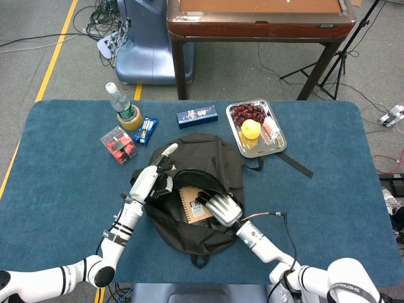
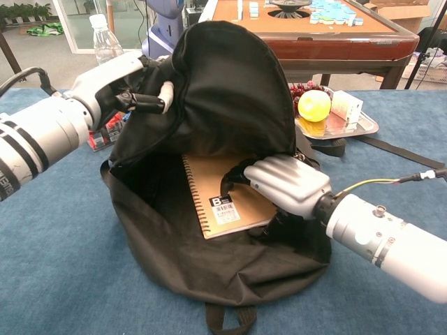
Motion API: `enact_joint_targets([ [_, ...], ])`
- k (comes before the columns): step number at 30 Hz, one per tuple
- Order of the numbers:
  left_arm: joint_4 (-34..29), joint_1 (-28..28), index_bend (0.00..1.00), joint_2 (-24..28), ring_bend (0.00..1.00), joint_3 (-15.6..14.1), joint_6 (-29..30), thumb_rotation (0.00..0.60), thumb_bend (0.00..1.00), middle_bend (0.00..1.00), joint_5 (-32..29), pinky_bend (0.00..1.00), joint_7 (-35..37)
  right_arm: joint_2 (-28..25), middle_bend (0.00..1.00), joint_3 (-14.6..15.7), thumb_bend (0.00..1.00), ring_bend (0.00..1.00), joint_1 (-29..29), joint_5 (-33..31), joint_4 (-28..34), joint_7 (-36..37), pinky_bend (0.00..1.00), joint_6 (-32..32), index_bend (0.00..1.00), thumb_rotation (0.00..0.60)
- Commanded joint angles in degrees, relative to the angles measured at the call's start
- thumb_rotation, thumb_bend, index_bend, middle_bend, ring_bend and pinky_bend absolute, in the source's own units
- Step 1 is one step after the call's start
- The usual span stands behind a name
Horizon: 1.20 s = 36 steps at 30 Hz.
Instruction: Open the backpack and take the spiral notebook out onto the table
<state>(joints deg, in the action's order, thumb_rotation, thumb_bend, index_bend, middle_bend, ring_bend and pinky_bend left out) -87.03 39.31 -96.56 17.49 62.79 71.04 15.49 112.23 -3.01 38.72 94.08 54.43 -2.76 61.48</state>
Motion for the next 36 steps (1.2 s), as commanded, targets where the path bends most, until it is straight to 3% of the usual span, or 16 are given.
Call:
enact_joint_targets([
  [1, -0.05, -0.03, 0.57, 0.06, 0.00, 0.03, -0.03, 0.600, 0.69, 0.04, -0.06, 0.05, 0.00, 0.98, 0.27, 0.29, 0.19, 0.18, 0.41, 0.45, -1.55, 0.42, 0.29, 0.78, 0.32, 0.600],
  [7, -0.07, -0.07, 0.57, 0.12, 0.00, 0.07, -0.09, 0.600, 0.69, 0.04, -0.11, 0.05, 0.05, 2.91, 0.28, 0.84, 0.38, 0.18, 0.97, 1.80, -5.59, 2.29, 0.29, 3.38, 0.32, 0.600],
  [13, 0.03, -0.07, 0.57, 0.27, 0.00, 0.27, -0.15, 0.600, 0.69, 0.04, -0.25, 0.05, 0.12, 4.41, 0.30, 0.98, 0.52, 0.18, 1.45, 2.46, -8.98, 4.62, 0.29, 5.57, 0.32, 0.600],
  [21, 0.25, 0.08, 0.57, 0.26, 0.00, 0.39, -0.50, 0.600, 0.69, 0.04, -0.28, 0.05, 0.51, 5.00, 0.31, 0.70, 0.54, 0.19, 1.79, 2.31, -10.69, 5.92, 0.29, 7.38, 0.33, 0.600],
  [29, 0.41, 0.25, 0.57, 0.25, 0.00, 0.49, -0.73, 0.600, 0.69, 0.04, -0.25, 0.05, 0.73, 5.47, 0.34, 0.18, 0.54, 0.22, 2.14, 2.02, -11.67, 6.15, 0.29, 8.89, 0.53, 0.600],
  [36, 0.89, 0.40, 0.57, 0.20, 0.00, 0.68, -0.71, 0.600, 0.69, 0.04, -0.16, 0.05, 0.95, 5.51, 0.38, 0.21, 0.58, 0.25, 2.49, 2.43, -12.42, 6.45, 0.29, 10.61, 0.62, 0.600],
])
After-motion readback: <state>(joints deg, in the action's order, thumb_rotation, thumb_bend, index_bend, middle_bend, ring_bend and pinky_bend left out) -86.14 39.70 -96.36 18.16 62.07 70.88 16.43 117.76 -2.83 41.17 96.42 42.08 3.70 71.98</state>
